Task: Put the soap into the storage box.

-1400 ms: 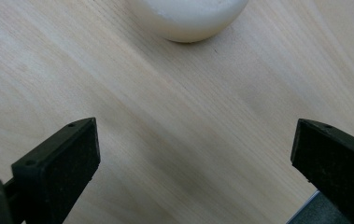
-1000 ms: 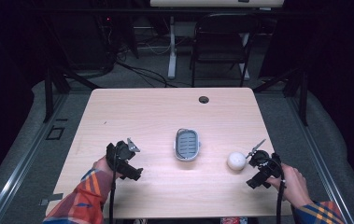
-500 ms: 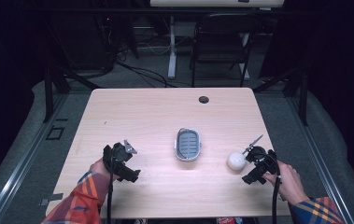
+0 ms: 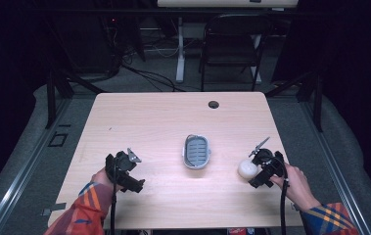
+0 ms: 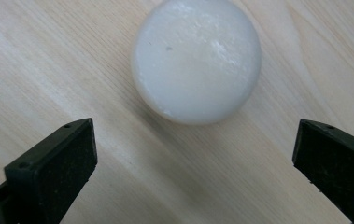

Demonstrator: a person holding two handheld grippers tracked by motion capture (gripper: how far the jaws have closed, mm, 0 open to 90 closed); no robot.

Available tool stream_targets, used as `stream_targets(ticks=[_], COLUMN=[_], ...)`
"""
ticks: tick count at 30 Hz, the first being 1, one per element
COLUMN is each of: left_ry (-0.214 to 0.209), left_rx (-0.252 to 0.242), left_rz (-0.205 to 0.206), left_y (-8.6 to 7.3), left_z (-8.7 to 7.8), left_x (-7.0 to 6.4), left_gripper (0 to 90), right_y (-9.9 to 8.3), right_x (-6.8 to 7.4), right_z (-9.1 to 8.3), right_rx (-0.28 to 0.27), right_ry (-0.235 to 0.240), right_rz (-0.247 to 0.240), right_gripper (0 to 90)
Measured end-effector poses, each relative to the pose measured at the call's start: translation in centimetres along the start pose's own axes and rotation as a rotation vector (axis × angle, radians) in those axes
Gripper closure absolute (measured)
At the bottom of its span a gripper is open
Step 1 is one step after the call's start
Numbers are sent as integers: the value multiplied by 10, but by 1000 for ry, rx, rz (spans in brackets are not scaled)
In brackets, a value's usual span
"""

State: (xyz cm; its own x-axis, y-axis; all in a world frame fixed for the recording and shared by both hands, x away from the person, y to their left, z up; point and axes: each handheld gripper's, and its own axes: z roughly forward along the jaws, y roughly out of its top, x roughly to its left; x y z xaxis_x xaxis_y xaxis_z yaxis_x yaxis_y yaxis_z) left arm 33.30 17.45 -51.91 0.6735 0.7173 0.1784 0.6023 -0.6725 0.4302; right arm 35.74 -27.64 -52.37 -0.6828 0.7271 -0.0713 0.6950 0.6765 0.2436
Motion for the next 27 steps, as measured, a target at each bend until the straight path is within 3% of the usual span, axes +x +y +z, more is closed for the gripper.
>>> stream_targets(ticks=[4, 6, 11, 14, 15, 20, 21, 27], left_ry=[1, 1, 0, -2, -2, -6, -6, -6], left_rx=[0, 2, 3, 5, 6, 6, 5, 7], left_rz=[-1, 2, 6, 10, 10, 15, 13, 18], left_y=[0, 1, 1, 2, 2, 3, 3, 4], left_z=[0, 1, 1, 2, 2, 3, 3, 3], left_x=[0, -1, -1, -1, -1, -1, -1, -1], left_gripper=[8, 8, 8, 8, 8, 8, 8, 8], right_y=[4, 6, 11, 14, 17, 23, 26, 32], right_x=[2, 3, 2, 1, 0, 1, -1, -1], right_z=[-2, -1, 4, 6, 4, 14, 15, 19], right_rx=[4, -12, 14, -7, 14, 9, 34, 44], right_ry=[-5, -7, -1, -8, -23, 5, -5, -3], right_rz=[-34, -34, -45, -45, -77, -65, -83, -88], right_gripper=[0, 0, 0, 0, 0, 0, 0, 0])
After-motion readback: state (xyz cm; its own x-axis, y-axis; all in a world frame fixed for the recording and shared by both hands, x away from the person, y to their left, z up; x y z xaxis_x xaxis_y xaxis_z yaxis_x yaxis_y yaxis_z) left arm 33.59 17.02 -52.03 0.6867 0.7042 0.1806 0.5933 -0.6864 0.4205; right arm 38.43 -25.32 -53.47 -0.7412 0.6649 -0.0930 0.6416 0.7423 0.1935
